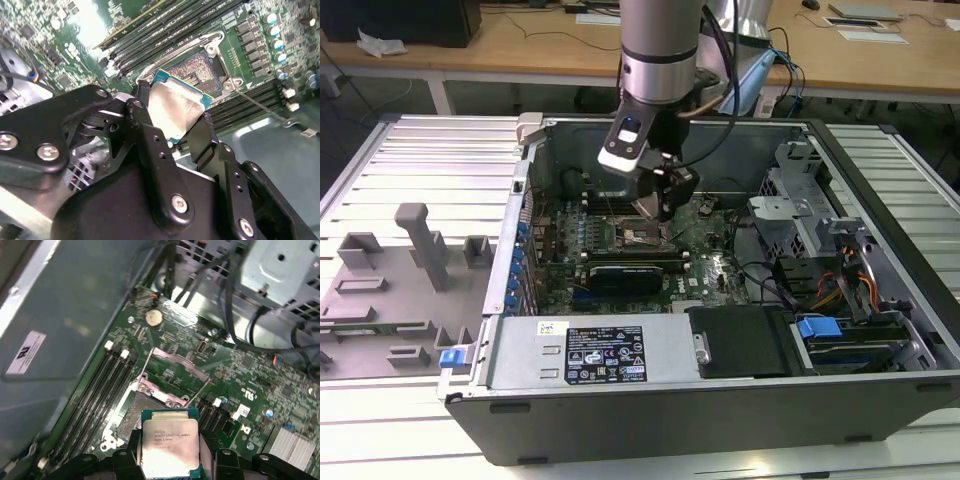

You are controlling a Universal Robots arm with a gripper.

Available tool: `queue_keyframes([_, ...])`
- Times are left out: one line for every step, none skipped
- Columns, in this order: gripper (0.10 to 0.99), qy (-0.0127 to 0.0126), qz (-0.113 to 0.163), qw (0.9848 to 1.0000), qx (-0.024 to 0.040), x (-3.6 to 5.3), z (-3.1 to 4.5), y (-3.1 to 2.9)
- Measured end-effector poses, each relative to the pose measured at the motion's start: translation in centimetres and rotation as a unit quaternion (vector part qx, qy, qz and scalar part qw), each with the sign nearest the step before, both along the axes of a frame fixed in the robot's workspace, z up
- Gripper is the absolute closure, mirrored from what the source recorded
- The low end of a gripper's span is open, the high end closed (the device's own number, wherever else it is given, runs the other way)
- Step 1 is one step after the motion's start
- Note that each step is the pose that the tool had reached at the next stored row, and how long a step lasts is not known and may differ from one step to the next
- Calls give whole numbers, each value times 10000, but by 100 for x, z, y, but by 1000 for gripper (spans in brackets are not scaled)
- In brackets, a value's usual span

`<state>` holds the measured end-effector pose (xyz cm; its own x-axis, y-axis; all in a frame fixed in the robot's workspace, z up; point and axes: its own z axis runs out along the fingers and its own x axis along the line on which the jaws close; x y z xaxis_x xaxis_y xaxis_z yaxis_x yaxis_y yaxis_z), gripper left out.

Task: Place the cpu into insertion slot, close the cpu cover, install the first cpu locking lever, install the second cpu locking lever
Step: 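Place the cpu into insertion slot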

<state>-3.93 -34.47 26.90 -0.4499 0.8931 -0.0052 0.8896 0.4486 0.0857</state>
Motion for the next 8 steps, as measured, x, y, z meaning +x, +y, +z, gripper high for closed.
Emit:
queue_keyframes([545, 0, -80, 10000, 0, 0, -4, 0])
queue_keyframes([545, 0, -168, 9999, 0, 0, -8, 0])
queue_keyframes([545, 0, -301, 9995, 0, 0, -14, 0])
queue_keyframes([545, 0, -391, 9992, 0, 0, -19, 0])
queue_keyframes([545, 0, -474, 9989, 0, 0, -25, 0])
queue_keyframes([545, 0, -590, 9983, 0, 0, -35, 0])
queue_keyframes([545, 0, -775, 9970, 0, 0, -52, 0])
queue_keyframes([545, 0, -858, 9963, 0, 0, -60, 0])
